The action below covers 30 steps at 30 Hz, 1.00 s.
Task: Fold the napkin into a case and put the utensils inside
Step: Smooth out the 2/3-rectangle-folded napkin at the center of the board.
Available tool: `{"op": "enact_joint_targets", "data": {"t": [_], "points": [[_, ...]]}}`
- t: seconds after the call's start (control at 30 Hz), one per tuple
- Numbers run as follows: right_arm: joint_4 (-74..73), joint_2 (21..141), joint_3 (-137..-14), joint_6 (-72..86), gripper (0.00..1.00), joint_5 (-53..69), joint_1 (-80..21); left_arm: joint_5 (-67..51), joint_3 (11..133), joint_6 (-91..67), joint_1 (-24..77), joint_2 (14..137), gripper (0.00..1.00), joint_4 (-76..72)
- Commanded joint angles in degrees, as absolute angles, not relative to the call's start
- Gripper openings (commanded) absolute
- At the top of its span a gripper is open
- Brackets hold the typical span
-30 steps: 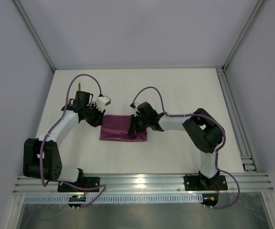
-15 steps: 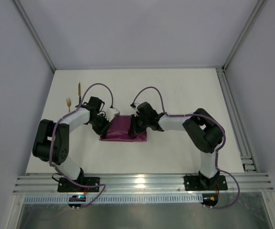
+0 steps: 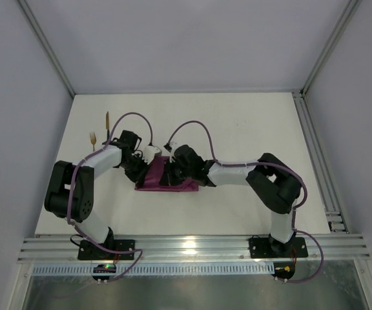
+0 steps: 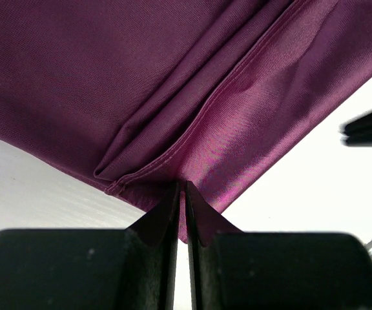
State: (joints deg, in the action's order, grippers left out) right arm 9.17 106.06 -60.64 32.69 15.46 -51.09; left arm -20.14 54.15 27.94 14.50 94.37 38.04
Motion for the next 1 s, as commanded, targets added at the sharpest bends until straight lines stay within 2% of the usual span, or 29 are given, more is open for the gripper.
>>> {"op": "enact_joint_targets", "data": {"t": [0.0, 0.13, 0.2, 0.67, 0.83, 0.97], "points": [[16.6, 111.6, -61.87, 37.88, 0.04, 17.05, -50.8, -18.11, 52.12, 27.86, 14.5, 97.73, 0.09, 35.86], [16.96, 113.64, -61.97, 39.63, 0.04, 16.17, -50.02, -17.41, 51.86, 27.6, 14.5, 97.73, 0.08, 35.68], [19.76, 112.51, -57.5, 41.04, 0.04, 16.09, -49.48, -17.14, 51.77, 27.42, 14.5, 97.82, 0.06, 35.51], [11.78, 94.49, -38.68, 39.11, 0.04, 11.16, -45.18, -16.35, 51.94, 27.6, 14.5, 98.0, 0.04, 35.24], [6.25, 87.81, -43.75, 34.46, 0.04, 11.78, -44.74, -16.43, 51.77, 27.77, 14.5, 97.65, 0.05, 35.16], [1.77, 87.18, -49.91, 31.3, 0.04, 11.86, -44.74, -16.52, 51.77, 27.69, 14.5, 97.56, 0.06, 35.16]]}}
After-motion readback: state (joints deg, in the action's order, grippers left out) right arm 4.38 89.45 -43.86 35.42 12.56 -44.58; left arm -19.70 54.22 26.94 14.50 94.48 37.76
